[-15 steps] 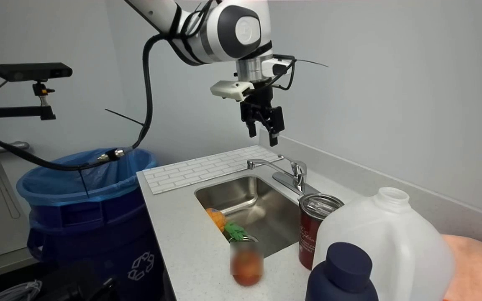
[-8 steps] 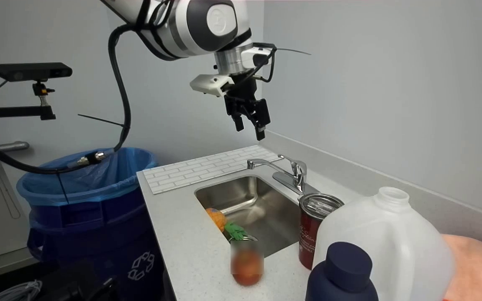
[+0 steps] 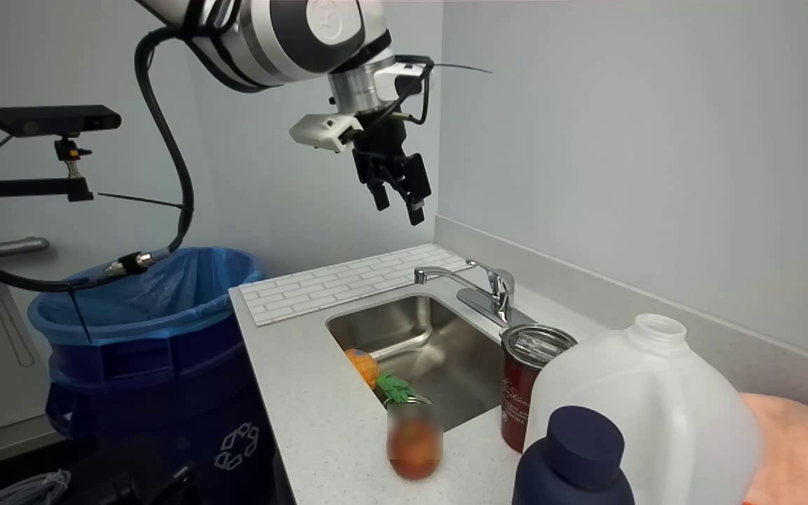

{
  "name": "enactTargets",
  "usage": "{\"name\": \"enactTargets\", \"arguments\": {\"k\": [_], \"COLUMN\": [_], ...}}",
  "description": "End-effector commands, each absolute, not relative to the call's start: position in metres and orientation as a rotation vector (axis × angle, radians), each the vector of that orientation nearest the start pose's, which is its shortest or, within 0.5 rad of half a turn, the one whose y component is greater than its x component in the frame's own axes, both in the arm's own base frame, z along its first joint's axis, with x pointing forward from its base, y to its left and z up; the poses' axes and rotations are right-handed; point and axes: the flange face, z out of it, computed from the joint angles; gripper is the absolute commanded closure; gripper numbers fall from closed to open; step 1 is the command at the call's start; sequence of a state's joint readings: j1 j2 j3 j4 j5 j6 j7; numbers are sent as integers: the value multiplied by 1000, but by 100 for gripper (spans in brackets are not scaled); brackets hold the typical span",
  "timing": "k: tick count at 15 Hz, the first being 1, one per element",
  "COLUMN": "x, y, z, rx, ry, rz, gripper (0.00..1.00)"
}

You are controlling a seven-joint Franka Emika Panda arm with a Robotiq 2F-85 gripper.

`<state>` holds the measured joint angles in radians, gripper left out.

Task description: Push the faucet handle downwards.

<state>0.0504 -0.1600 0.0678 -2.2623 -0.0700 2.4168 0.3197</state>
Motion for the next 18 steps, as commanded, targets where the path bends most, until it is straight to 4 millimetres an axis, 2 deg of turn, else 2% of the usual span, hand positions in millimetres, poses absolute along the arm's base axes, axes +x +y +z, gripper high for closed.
{"name": "enactTargets", "arguments": {"k": [1,3,4,18], "x": [500,494,508,507], "y": [54,44,54,54], "z": [462,461,459,455], "rx": [-3070,-3064,-3080,-3083], "ry": [271,288,262,261], "rz": [-562,-574,-524,-517], "gripper": [0,0,0,0]}}
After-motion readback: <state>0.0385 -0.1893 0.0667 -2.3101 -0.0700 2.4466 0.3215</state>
